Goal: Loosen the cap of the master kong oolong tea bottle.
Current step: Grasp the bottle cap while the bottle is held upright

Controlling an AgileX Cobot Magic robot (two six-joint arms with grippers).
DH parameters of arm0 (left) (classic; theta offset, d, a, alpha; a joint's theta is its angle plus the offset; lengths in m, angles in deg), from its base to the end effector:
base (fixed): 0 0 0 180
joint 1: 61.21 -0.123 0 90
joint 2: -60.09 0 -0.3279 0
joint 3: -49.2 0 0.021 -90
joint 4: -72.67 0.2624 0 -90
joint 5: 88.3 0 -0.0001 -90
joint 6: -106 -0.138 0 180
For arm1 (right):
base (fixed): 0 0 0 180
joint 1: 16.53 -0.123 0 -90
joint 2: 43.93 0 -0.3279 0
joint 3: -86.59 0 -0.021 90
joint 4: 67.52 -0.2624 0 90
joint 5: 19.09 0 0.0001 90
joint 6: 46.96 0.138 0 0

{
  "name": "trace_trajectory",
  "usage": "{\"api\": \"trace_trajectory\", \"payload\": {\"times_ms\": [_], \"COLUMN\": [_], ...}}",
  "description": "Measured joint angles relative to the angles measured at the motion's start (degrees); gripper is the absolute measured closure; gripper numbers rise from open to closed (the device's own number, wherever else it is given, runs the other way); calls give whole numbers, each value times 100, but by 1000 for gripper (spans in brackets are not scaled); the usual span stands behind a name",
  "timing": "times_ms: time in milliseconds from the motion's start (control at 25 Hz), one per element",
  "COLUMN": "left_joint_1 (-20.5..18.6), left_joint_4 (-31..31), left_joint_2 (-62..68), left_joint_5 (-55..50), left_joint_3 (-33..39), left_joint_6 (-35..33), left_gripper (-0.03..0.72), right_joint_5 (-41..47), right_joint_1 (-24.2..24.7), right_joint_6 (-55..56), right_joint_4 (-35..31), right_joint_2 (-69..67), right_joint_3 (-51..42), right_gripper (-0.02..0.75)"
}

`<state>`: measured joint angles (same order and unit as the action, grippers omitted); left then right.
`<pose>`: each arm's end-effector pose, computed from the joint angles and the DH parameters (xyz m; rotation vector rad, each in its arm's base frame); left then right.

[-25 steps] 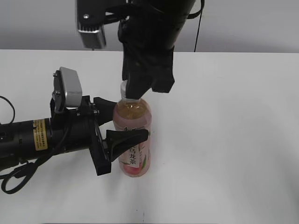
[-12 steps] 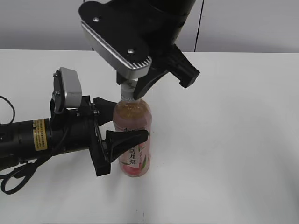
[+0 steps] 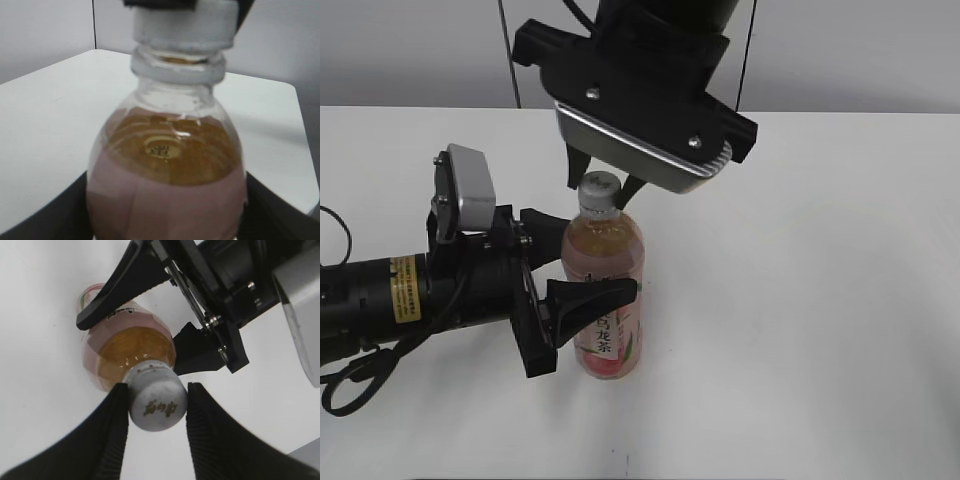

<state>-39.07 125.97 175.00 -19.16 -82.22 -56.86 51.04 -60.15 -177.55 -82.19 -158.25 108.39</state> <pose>0.2581 -0.2166 0.1495 1.0381 1.5378 -0.9445 0.2954 0.3269 0.3037 -2.7415 0.2082 -0.0339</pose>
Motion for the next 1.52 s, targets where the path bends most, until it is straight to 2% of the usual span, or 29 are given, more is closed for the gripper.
{"api": "trace_trajectory", "payload": {"times_ms": [200, 400, 800, 1000, 1120, 1200, 1320, 1520], "left_joint_1": [-6, -6, -6, -6, -6, 1, 1, 1], "left_joint_4": [0, 5, 21, 34, 5, 31, 35, 37], "left_joint_2": [0, 0, 0, 0, 0, 0, 0, 0], "left_joint_5": [0, 0, 13, 18, 19, 19, 13, 13], "left_joint_3": [0, 0, 0, 5, 0, 0, 0, 0], "left_joint_6": [0, 6, 6, 6, 49, 44, 44, 44], "left_gripper": [228, 228, 228, 228, 228, 228, 228, 228], "right_joint_5": [0, 0, 11, 22, 41, -3, -3, -8], "right_joint_1": [4, 11, 29, 35, 10, -17, -25, -25], "right_joint_6": [-756, -990, -908, -61, 552, 884, 1309, 2226], "right_joint_4": [-17, -54, -131, -195, -581, -817, -894, -899], "right_joint_2": [0, 0, 0, 0, 0, 0, 0, 0], "right_joint_3": [0, 0, 0, 0, 0, 0, 0, 0], "right_gripper": [465, 465, 465, 457, 398, 328, 246, 181]}}
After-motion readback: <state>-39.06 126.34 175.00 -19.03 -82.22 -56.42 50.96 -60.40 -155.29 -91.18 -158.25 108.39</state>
